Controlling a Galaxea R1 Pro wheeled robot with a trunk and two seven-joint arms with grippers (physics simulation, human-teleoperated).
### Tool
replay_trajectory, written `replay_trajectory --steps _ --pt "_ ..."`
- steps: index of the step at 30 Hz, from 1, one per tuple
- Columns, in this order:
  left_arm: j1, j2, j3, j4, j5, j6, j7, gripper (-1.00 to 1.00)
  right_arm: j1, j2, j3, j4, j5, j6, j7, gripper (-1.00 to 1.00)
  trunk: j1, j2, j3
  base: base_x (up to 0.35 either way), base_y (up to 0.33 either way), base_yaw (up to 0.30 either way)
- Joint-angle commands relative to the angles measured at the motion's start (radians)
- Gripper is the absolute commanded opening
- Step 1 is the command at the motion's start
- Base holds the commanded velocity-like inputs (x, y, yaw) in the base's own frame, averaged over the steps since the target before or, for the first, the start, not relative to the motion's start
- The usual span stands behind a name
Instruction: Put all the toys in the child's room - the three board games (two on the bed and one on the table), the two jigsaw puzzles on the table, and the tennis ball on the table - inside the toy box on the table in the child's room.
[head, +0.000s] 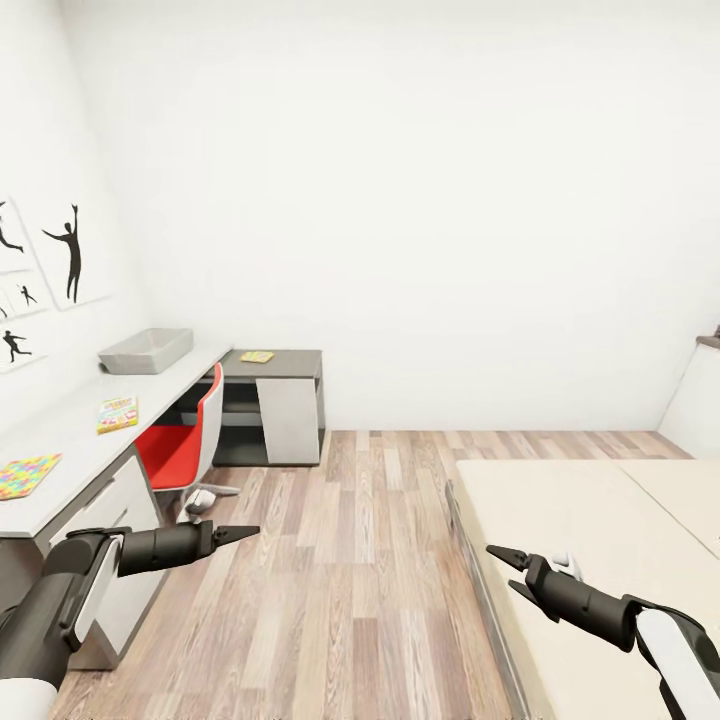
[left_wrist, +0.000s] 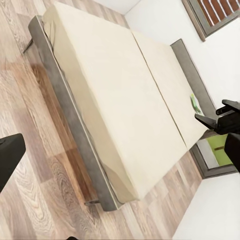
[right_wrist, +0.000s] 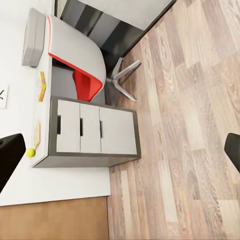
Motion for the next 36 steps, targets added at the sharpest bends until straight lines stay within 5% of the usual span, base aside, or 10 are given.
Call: replay_trajectory --steps 1,23,36 --pt "-0.001 0.0 0.0 0.0 0.003 0.008 -0.001 1.0 -0.001 0.0 -0.002 0.0 0.009 0.004 0.01 1.0 0.0 -0.002 -0.002 -0.078 0.0 0.0" --pt "-0.001 -0.001 0.0 0.0 0.003 0.008 0.001 1.0 -0.001 0.0 -0.002 0.0 0.009 0.004 0.01 1.0 0.0 -0.002 -0.002 -0.012 -0.001 0.0" --pt "-0.001 -0.001 0.0 0.0 0.003 0.008 0.002 1.0 -0.001 0.0 0.001 0.0 0.011 -0.001 0.007 1.0 0.0 -0.002 -0.002 0.0 -0.177 0.0"
